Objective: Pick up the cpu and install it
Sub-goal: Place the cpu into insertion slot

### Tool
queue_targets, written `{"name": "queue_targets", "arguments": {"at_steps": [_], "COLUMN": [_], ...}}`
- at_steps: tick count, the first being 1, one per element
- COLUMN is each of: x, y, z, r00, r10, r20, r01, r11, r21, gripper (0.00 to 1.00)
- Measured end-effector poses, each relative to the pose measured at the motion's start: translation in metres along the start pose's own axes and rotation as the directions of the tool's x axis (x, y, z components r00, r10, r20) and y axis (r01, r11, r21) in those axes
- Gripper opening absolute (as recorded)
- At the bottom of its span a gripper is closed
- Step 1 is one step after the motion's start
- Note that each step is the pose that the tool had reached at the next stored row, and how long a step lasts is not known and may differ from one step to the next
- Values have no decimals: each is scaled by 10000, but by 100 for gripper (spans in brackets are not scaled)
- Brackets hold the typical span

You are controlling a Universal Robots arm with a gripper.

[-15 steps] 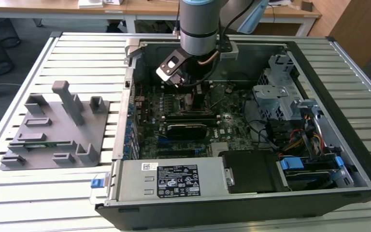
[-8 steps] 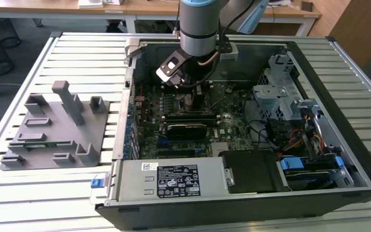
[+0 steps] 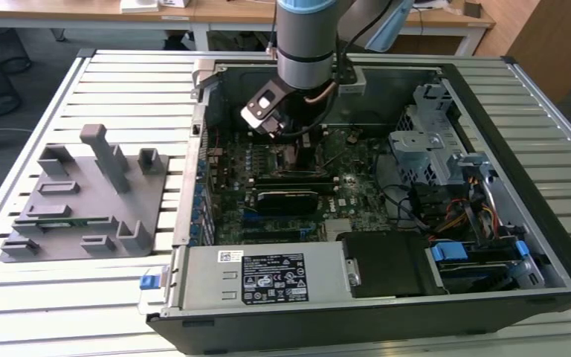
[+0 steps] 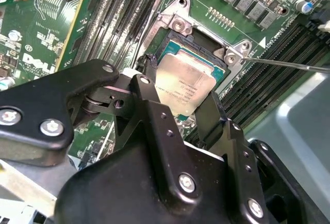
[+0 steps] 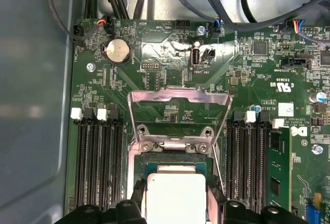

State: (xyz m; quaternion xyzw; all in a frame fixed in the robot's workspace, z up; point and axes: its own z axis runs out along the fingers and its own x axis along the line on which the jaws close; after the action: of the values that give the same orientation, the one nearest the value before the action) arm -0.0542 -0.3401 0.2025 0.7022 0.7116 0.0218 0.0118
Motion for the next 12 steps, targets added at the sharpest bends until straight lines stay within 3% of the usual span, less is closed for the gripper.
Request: {"name": "queue_targets", "arguments": {"at_steps": [12], "x": [8], "y": [-1], "z": [70], "r00": [10000], "r10": [40], "r20": [4], "r01": [-40], "r11": [10000], "r21": [0], "gripper": [54]}}
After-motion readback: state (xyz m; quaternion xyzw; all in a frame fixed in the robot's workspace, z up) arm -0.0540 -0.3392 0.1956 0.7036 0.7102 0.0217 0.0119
